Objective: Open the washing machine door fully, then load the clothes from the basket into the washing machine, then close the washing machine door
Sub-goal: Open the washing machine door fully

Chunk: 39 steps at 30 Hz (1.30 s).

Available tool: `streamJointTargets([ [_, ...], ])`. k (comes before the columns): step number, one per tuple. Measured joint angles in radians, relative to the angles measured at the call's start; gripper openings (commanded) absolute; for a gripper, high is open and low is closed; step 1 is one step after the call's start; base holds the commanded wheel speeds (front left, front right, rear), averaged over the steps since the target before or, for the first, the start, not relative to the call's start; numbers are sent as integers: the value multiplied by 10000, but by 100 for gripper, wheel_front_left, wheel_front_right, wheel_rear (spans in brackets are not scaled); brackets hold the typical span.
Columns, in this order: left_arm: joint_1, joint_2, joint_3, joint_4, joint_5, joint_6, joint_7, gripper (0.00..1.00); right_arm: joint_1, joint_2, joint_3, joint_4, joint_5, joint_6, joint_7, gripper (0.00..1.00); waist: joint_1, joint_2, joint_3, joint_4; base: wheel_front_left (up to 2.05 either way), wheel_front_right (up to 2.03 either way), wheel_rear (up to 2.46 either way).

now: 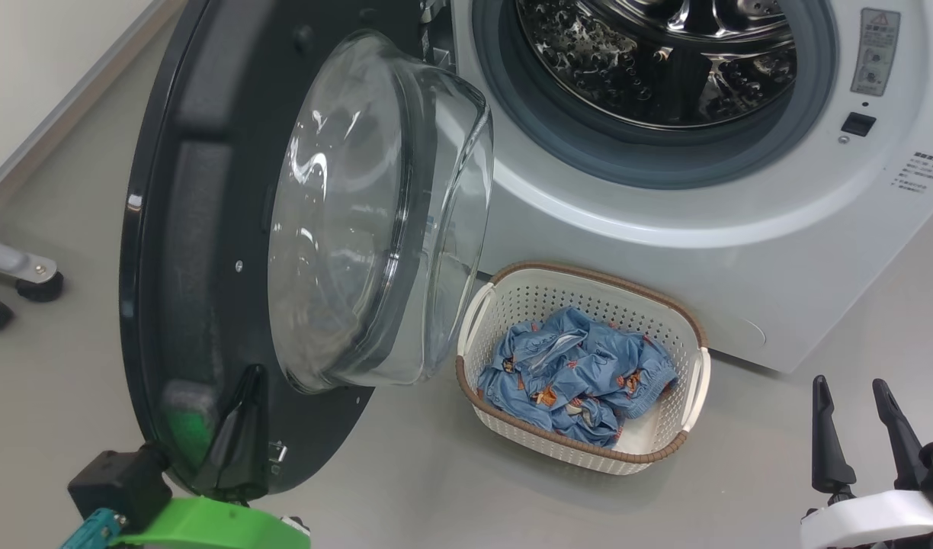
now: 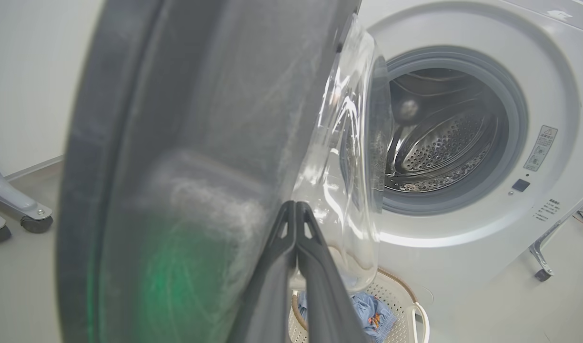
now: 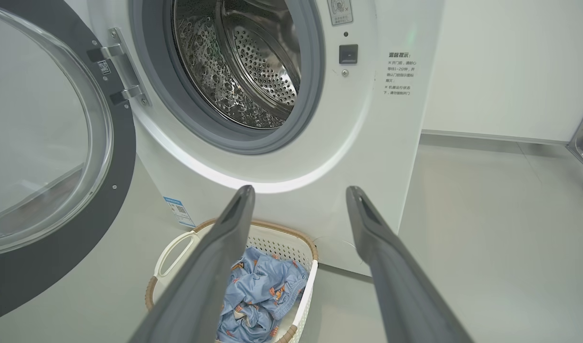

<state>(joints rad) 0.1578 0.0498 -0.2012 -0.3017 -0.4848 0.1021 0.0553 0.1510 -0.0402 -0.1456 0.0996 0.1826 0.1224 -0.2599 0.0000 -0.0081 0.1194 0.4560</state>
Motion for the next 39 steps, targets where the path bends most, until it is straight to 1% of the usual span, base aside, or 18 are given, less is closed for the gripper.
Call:
streamJointTargets([
  [10,-314,-21,784,516,-96,96,-485,0,-113,-96,276,35,-2,0,0,100,0,0,96,346,0,0,0],
  [26,-1326,-117,1921,1720,-558,144,-1321,0,-172,-405,441,111,-54,0,0,100,0,0,283,312,0,0,0],
  [39,-2417,-188,3258,3331,-625,173,-2065,0,-193,-573,593,261,-73,0,0,100,0,0,230,134,0,0,0],
])
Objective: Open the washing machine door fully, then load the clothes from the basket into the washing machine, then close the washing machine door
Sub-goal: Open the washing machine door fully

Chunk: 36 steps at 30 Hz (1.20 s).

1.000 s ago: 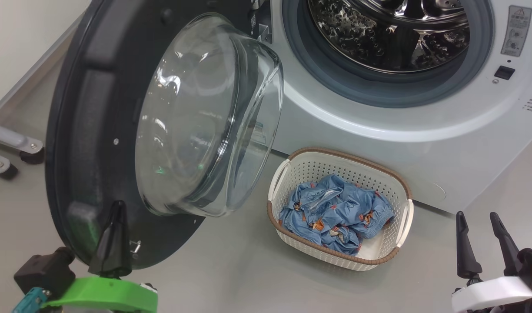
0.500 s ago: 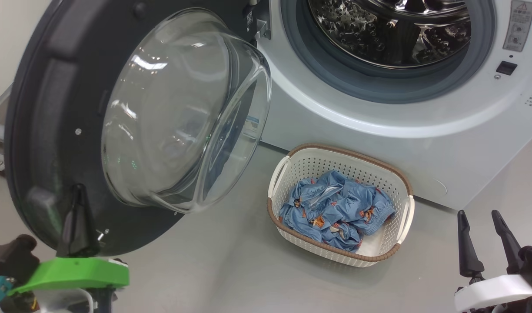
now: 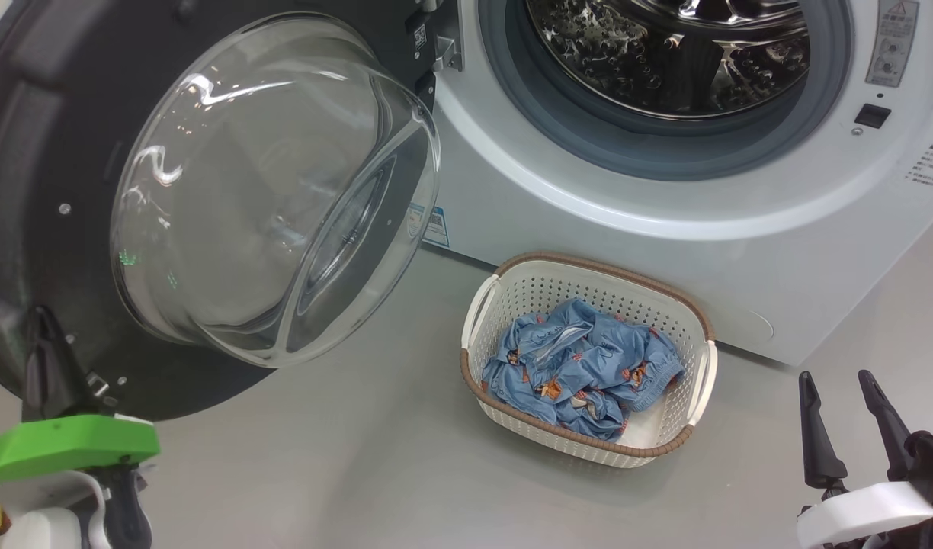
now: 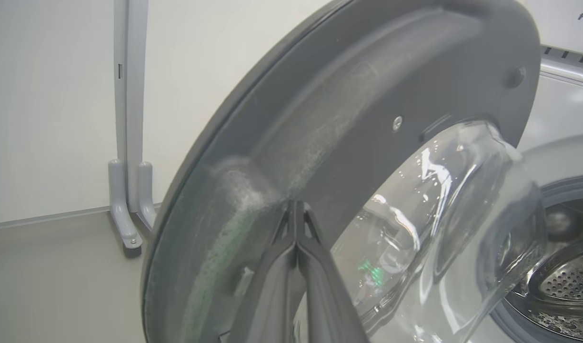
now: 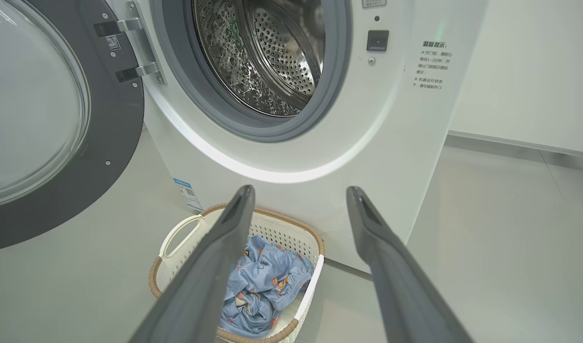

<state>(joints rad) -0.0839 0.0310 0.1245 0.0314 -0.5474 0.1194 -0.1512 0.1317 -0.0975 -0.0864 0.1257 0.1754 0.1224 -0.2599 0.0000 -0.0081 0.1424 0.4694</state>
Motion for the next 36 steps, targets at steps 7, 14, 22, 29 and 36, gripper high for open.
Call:
streamJointTargets([
  [7,-570,196,343,966,4,4,-174,0,-1,0,127,65,0,0,0,100,0,0,-71,-139,0,0,0],
  [14,-1123,485,322,1935,59,38,-174,0,0,12,115,84,12,0,0,100,0,0,-89,-269,0,0,0],
  [22,-1760,777,380,2920,102,38,-186,0,1,19,128,113,12,0,0,100,0,0,-87,-432,0,0,0],
  [29,-2101,907,479,3559,98,2,-274,0,0,31,127,140,13,0,0,100,0,0,-111,-543,0,0,0],
  [36,-2142,777,727,3649,-196,-134,-483,0,-6,65,203,173,71,0,0,100,0,0,-142,-620,0,0,0],
])
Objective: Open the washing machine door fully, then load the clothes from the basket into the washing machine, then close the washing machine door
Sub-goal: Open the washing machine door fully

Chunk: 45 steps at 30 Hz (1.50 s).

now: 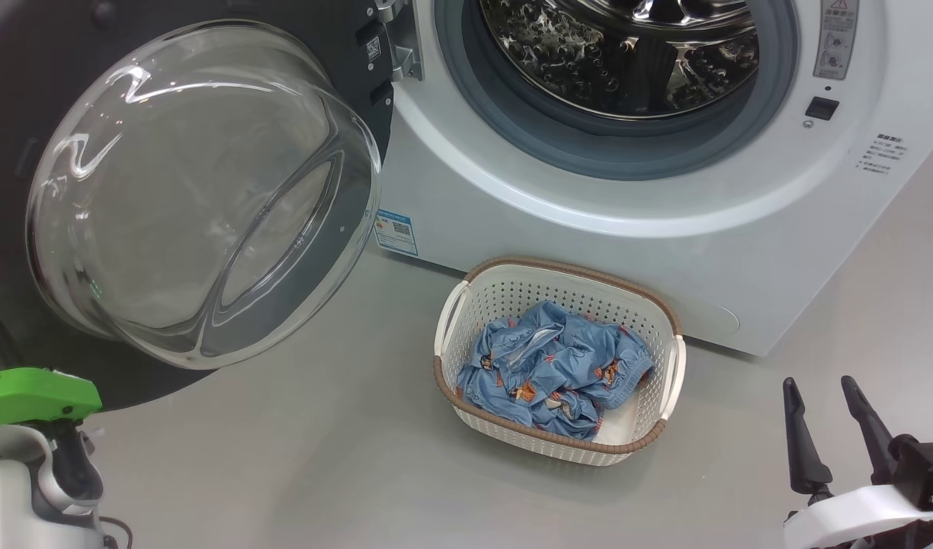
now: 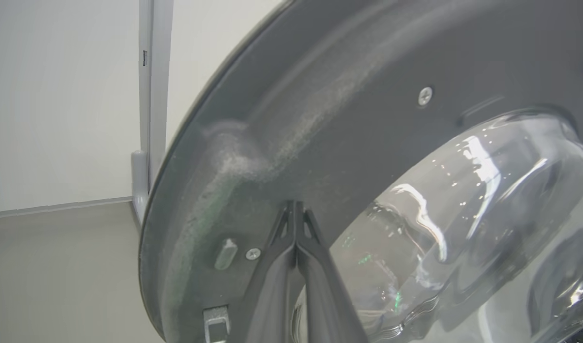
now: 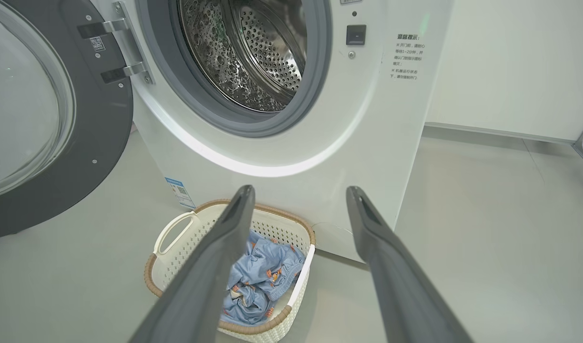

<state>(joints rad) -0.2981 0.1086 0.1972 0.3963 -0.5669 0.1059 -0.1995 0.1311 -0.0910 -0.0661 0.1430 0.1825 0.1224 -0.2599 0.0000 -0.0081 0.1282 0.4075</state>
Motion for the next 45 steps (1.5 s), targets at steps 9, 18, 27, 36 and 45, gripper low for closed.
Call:
streamJointTargets([
  [9,150,-401,52,-1127,-395,-376,-314,0,-3,127,-134,61,52,0,0,100,0,0,-78,-87,0,0,0],
  [18,790,-370,67,-2763,-182,-608,-441,100,-63,209,146,117,52,0,0,100,0,0,-321,-276,0,0,0],
  [27,1569,-362,-533,-3793,165,-1032,-491,100,-219,257,481,40,48,0,0,100,0,0,-490,-801,0,0,0],
  [36,2765,-374,-1689,-4065,362,-1756,-380,100,-306,307,846,-186,-15,0,0,100,0,0,-675,-1891,0,0,0],
  [45,3925,-255,-1678,-3900,757,-1758,-385,100,-304,334,993,-291,-73,0,0,100,0,0,-840,-3084,0,0,0],
])
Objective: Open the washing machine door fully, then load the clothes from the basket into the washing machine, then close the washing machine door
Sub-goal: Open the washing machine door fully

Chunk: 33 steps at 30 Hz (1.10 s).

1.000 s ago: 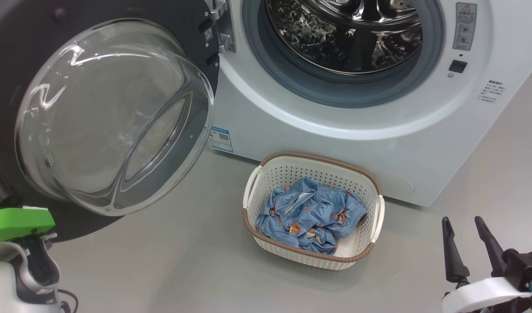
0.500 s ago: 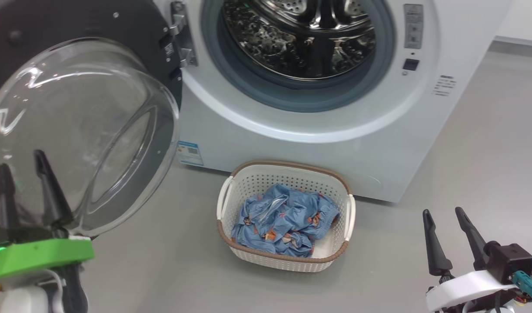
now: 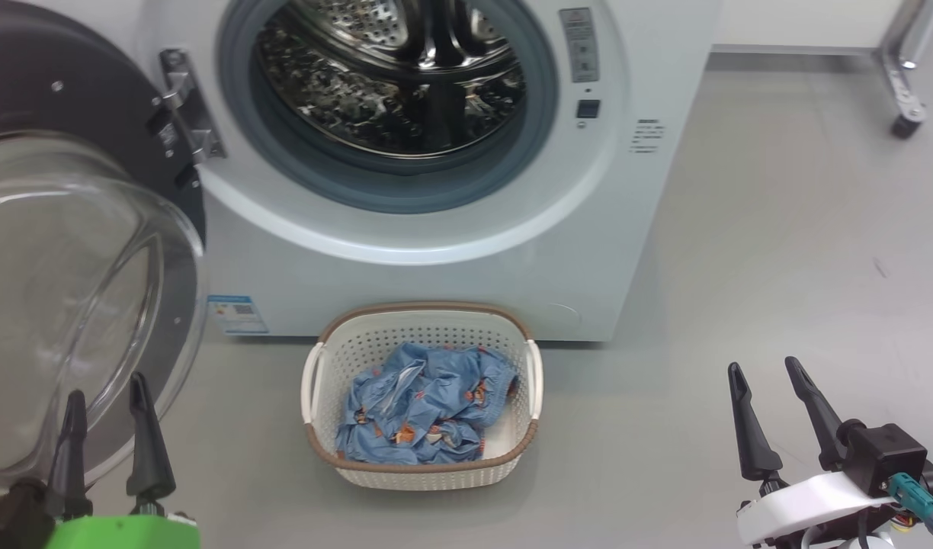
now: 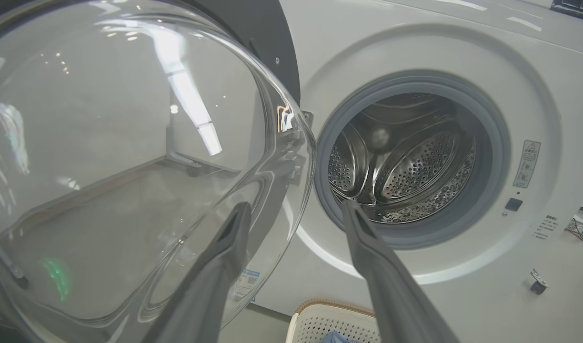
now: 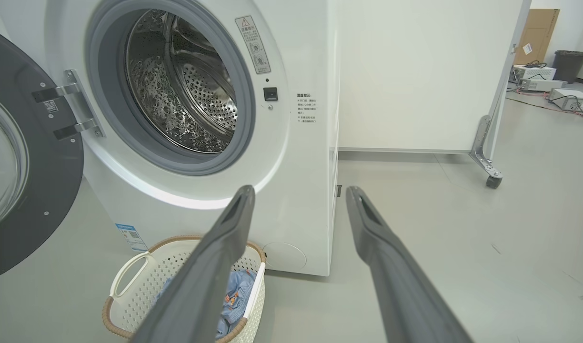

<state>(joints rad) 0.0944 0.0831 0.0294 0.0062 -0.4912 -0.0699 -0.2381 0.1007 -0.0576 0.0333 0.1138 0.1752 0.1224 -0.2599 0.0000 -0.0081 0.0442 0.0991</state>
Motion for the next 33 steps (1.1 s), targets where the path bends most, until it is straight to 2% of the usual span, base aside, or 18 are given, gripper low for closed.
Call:
streamJointTargets([
  [7,651,-31,10,221,54,2,-8,100,12,12,-33,-109,0,0,0,100,0,0,-78,-834,0,0,0],
  [13,719,-48,-151,336,109,-2,-21,100,105,13,-251,-130,0,0,0,100,0,0,-119,-1280,0,0,0],
  [33,1157,-54,-90,531,245,-173,-109,100,294,40,-418,-284,-6,0,0,100,0,0,-201,-1475,0,0,0],
])
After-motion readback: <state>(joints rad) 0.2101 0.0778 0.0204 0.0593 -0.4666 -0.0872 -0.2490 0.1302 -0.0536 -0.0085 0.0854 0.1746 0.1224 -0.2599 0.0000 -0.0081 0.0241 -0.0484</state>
